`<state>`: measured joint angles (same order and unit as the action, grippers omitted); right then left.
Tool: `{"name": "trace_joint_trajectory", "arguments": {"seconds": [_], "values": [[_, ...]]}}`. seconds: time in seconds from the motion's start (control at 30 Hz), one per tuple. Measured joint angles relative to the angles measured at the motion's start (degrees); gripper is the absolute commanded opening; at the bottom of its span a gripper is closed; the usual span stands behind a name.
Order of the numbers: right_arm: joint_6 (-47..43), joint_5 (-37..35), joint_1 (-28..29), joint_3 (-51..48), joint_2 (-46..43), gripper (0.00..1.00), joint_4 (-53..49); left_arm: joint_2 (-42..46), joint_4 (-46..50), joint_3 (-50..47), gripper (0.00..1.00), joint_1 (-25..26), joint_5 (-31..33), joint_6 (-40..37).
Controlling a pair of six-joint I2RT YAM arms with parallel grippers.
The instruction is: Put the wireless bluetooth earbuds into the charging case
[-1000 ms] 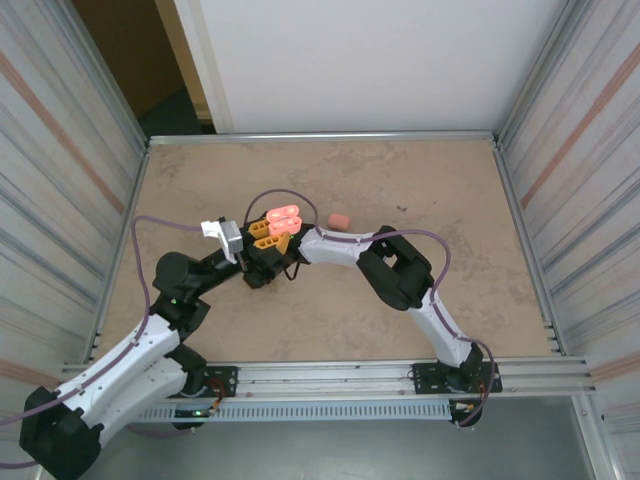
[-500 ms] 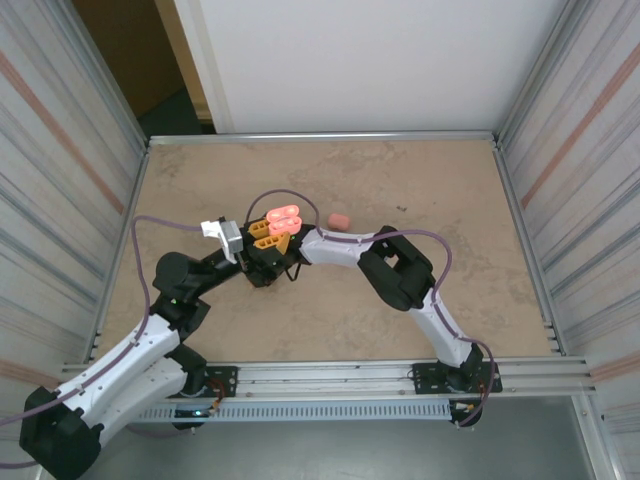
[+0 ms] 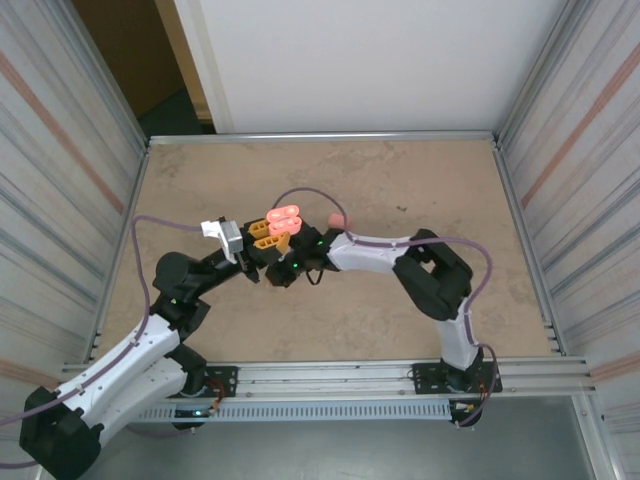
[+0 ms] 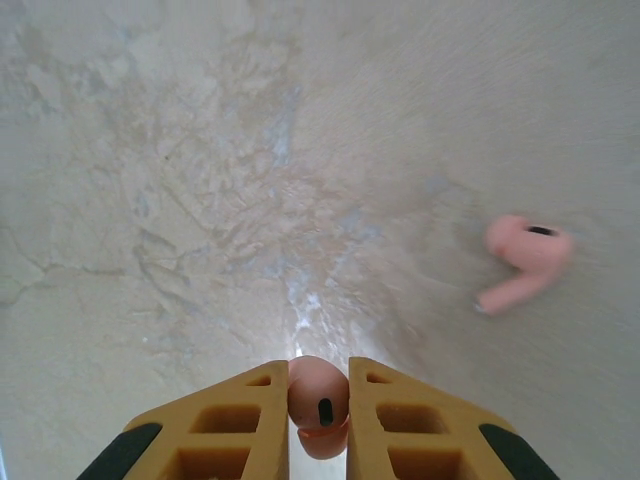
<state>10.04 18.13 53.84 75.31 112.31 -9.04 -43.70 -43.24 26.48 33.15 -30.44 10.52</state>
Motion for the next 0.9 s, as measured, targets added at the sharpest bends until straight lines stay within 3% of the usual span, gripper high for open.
{"name": "trace_joint_trajectory", "arguments": {"seconds": [0.5, 0.9], "values": [[0.0, -5.55, -11.15, -21.31, -33.07, 0.15, 7.19, -5.18, -1.95, -0.04, 0.0, 0.74, -0.17, 0.22], [0.22, -5.29, -18.67, -28.0, -52.57, 0.15, 8.2, -13.38, -4.57, -0.74, 0.0, 0.74, 0.02, 0.33]]}}
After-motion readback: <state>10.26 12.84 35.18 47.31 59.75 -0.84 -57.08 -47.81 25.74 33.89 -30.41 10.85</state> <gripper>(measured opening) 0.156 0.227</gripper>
